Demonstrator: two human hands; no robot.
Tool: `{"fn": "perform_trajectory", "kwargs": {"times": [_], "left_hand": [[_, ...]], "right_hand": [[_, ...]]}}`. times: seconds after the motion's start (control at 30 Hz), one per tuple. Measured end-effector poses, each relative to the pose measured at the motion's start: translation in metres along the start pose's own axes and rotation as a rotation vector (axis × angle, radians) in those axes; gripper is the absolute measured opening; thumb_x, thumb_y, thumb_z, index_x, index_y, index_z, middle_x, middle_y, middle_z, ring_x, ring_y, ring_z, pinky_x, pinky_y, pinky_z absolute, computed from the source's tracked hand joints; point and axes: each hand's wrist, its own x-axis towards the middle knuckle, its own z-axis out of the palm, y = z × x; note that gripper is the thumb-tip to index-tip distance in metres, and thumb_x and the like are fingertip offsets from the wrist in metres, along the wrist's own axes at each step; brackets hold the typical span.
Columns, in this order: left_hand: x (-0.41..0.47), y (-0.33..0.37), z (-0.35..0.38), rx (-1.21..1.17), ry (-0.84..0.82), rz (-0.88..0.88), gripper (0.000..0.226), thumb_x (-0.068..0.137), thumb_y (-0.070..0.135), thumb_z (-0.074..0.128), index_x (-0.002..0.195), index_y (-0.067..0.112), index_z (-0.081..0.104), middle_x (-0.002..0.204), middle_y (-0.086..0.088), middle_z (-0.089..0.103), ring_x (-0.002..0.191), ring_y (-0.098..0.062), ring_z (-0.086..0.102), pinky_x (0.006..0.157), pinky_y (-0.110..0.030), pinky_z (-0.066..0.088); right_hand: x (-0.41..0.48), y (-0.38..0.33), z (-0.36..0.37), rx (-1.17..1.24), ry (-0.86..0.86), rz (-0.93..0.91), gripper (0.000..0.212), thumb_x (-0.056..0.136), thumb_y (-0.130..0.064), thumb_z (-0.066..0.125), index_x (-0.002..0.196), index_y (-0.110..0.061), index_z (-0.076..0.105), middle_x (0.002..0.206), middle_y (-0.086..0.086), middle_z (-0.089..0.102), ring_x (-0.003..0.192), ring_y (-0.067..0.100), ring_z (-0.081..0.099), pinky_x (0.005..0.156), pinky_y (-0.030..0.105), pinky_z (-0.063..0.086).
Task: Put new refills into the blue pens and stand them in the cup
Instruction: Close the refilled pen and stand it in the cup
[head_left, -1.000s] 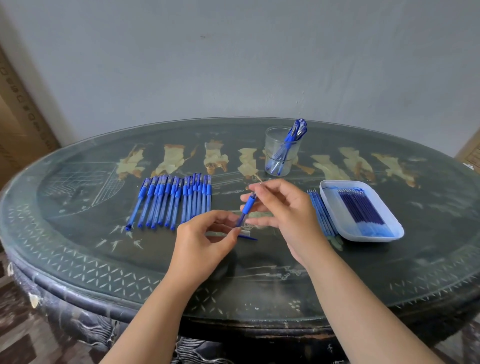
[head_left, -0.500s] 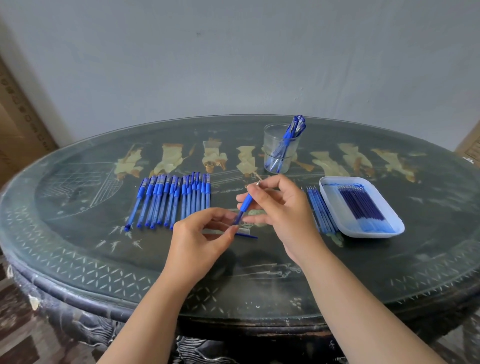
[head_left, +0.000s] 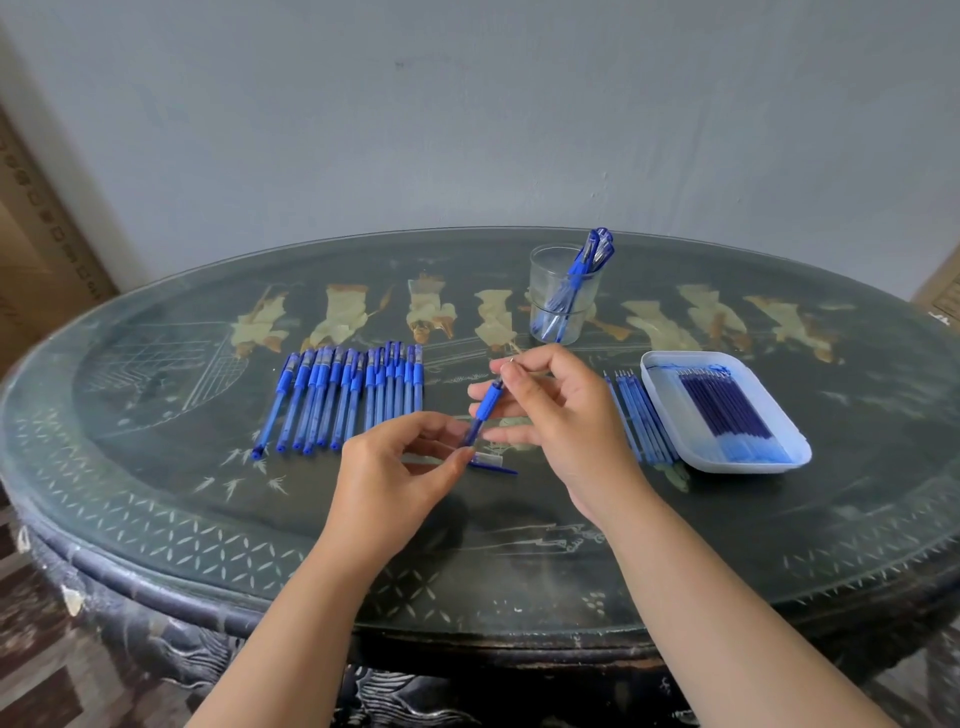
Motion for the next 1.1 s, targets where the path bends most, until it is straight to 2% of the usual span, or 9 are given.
{"fn": "perform_trajectory", "kwargs": {"times": [0.23, 0.3, 0.37, 0.5, 0.63, 0.7, 0.8, 0.9, 1.1], "left_hand": [[0.001, -0.002, -0.004, -0.047, 0.015, -0.103, 0.02, 0.077, 0.01, 0.08, 0.09, 0.024, 0.073, 0.087, 0.017, 0.073, 0.079, -0.006, 0.07, 0.072, -0.019, 0.057], [0.001, -0.002, -0.004, -0.077, 0.021, -0.126, 0.019, 0.077, 0.01, 0.08, 0.091, 0.022, 0.074, 0.086, 0.015, 0.074, 0.079, -0.007, 0.07, 0.071, -0.017, 0.056], [0.001, -0.001, -0.004, -0.099, 0.037, -0.139, 0.019, 0.076, 0.009, 0.08, 0.09, 0.02, 0.074, 0.085, 0.013, 0.074, 0.078, -0.007, 0.07, 0.068, -0.015, 0.054], [0.0, -0.001, -0.006, -0.087, 0.018, -0.154, 0.019, 0.077, 0.011, 0.08, 0.09, 0.023, 0.073, 0.086, 0.015, 0.073, 0.077, -0.004, 0.069, 0.067, -0.014, 0.054], [0.0, -0.002, -0.006, -0.092, 0.015, -0.162, 0.019, 0.077, 0.01, 0.08, 0.088, 0.024, 0.073, 0.084, 0.013, 0.074, 0.077, -0.006, 0.069, 0.066, -0.014, 0.054], [0.0, -0.003, -0.005, -0.078, -0.018, -0.164, 0.019, 0.077, 0.011, 0.08, 0.088, 0.025, 0.073, 0.085, 0.013, 0.074, 0.078, -0.007, 0.069, 0.068, -0.016, 0.055], [0.0, -0.003, -0.003, -0.053, -0.062, -0.153, 0.019, 0.078, 0.012, 0.08, 0.089, 0.026, 0.074, 0.087, 0.013, 0.073, 0.079, -0.007, 0.069, 0.07, -0.022, 0.058], [0.0, -0.002, -0.001, -0.041, -0.073, -0.128, 0.02, 0.078, 0.011, 0.08, 0.087, 0.028, 0.074, 0.086, 0.013, 0.073, 0.076, -0.005, 0.068, 0.068, -0.022, 0.058], [0.0, 0.001, 0.0, -0.013, -0.099, -0.12, 0.019, 0.079, 0.01, 0.079, 0.088, 0.027, 0.074, 0.084, 0.016, 0.073, 0.076, -0.005, 0.068, 0.069, -0.024, 0.059]], "right_hand": [[0.003, 0.012, -0.003, 0.019, 0.043, 0.156, 0.022, 0.099, -0.034, 0.053, 0.114, -0.022, 0.062, 0.094, 0.006, 0.073, 0.086, 0.023, 0.071, 0.075, 0.042, 0.061], [0.004, 0.023, -0.006, -0.349, 0.047, 0.109, 0.02, 0.098, -0.033, 0.056, 0.115, -0.025, 0.063, 0.095, -0.003, 0.07, 0.087, 0.016, 0.066, 0.077, 0.031, 0.056], [0.003, 0.033, -0.006, -0.762, -0.072, 0.028, 0.024, 0.093, -0.03, 0.063, 0.117, -0.027, 0.064, 0.098, -0.01, 0.063, 0.087, 0.006, 0.057, 0.075, 0.022, 0.046], [0.003, 0.04, -0.001, -0.992, -0.193, -0.029, 0.029, 0.095, -0.021, 0.061, 0.124, -0.022, 0.065, 0.109, -0.005, 0.052, 0.098, 0.012, 0.052, 0.091, 0.023, 0.043], [0.01, 0.033, -0.01, -0.668, 0.037, 0.05, 0.027, 0.097, -0.011, 0.056, 0.12, -0.022, 0.067, 0.104, -0.004, 0.055, 0.087, 0.007, 0.055, 0.09, 0.022, 0.041], [0.012, 0.022, -0.015, -0.235, 0.211, 0.107, 0.017, 0.094, -0.007, 0.061, 0.102, -0.018, 0.07, 0.091, 0.0, 0.066, 0.078, 0.011, 0.065, 0.087, 0.032, 0.053], [0.013, 0.001, -0.022, 0.29, 0.293, 0.107, 0.009, 0.092, 0.0, 0.062, 0.101, -0.002, 0.064, 0.089, 0.014, 0.067, 0.082, 0.024, 0.071, 0.086, 0.04, 0.059], [0.011, -0.011, -0.02, 0.378, 0.25, 0.075, 0.016, 0.093, -0.003, 0.062, 0.108, 0.002, 0.062, 0.094, 0.018, 0.067, 0.091, 0.031, 0.072, 0.082, 0.04, 0.06], [0.007, -0.012, -0.018, 0.227, 0.181, 0.083, 0.018, 0.093, -0.011, 0.064, 0.11, -0.007, 0.065, 0.101, 0.015, 0.069, 0.089, 0.02, 0.071, 0.069, 0.04, 0.06]]}}
